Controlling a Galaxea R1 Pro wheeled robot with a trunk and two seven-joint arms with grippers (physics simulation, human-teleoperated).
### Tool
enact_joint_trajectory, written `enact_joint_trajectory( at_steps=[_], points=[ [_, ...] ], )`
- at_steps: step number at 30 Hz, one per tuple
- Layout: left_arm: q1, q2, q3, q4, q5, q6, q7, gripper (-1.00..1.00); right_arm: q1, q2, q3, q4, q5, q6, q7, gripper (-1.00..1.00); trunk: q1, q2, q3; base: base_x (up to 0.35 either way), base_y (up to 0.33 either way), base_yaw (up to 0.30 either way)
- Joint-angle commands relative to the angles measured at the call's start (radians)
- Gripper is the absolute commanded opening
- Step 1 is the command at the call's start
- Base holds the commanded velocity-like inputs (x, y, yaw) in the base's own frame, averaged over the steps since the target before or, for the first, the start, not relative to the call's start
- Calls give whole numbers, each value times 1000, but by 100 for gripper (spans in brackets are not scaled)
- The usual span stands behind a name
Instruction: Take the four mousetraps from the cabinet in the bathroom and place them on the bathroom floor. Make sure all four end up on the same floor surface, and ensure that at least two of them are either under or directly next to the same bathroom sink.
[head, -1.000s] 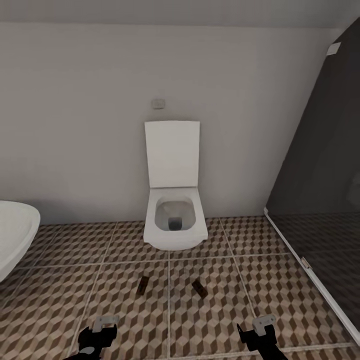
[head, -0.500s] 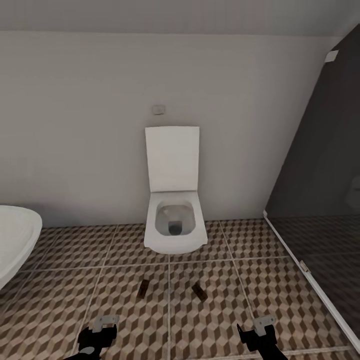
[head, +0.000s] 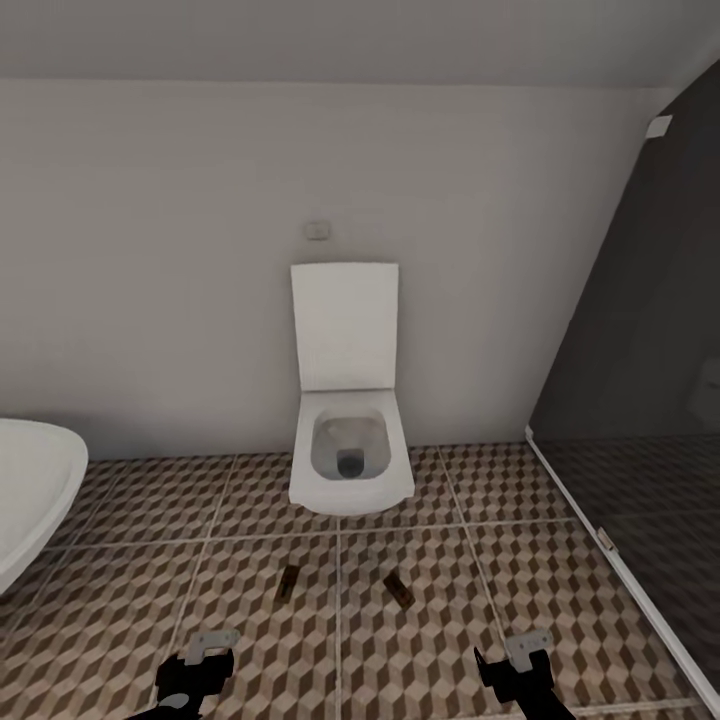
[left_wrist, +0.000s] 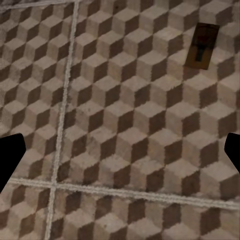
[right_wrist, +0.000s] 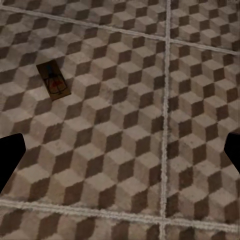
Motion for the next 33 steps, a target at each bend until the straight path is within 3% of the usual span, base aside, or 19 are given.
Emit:
enact_joint_trajectory(
  at_steps=[1, 33],
  points=[
    [-1, 0, -9, 4, 10, -7, 0, 100, 0, 0, 2, 1, 0, -3, 1, 100, -4, 7, 2, 0, 0, 0],
    [-1, -2, -9, 4, 10, -4, 0, 100, 0, 0, 2, 2, 1, -4, 1, 100, -127, 231, 103, 0, 0, 0]
  ],
)
